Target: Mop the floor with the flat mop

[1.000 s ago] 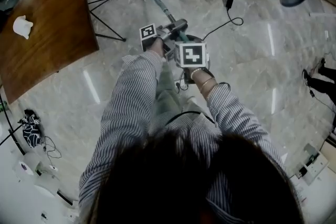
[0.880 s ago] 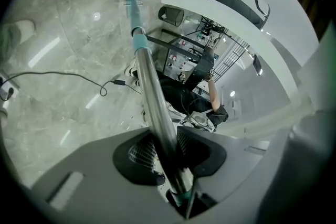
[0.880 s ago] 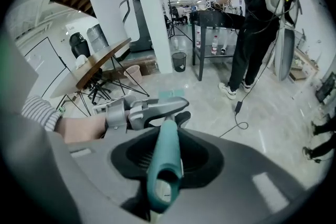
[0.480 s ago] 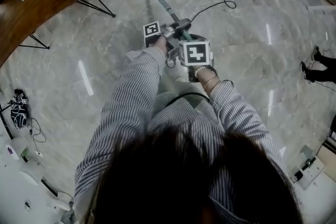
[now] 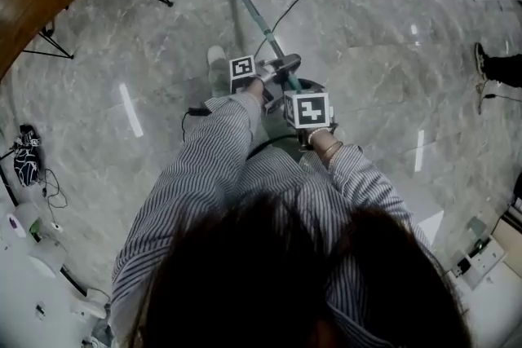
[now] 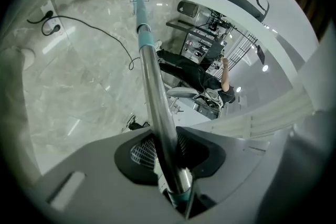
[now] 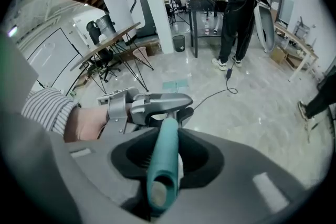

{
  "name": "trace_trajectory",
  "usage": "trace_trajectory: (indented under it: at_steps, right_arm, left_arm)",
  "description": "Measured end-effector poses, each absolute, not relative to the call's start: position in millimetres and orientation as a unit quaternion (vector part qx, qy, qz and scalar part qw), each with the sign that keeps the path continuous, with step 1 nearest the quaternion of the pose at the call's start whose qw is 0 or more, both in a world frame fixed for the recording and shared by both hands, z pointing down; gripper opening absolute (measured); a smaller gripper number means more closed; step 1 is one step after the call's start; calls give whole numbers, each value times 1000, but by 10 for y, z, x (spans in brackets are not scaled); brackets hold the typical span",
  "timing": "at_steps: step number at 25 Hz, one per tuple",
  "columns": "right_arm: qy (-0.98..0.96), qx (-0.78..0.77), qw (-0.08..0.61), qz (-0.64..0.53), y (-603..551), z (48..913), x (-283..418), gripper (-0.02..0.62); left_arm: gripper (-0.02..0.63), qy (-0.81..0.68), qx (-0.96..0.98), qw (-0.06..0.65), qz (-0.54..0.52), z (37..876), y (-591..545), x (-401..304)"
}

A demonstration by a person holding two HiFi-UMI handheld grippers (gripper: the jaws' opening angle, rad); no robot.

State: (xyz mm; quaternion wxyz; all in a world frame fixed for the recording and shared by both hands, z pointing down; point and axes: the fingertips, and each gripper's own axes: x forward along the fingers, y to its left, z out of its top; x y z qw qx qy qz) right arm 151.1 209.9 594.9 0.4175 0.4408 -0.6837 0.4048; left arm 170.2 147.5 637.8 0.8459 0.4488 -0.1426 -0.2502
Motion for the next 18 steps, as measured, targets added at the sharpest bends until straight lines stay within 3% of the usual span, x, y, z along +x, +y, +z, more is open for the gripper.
trace_trajectory:
  at_steps: [18]
  right_arm:
    - [-678, 442, 409, 422, 2886, 5737, 1690, 110]
  left_arm:
    - [94, -134, 440, 858, -229, 6186, 2318, 1931]
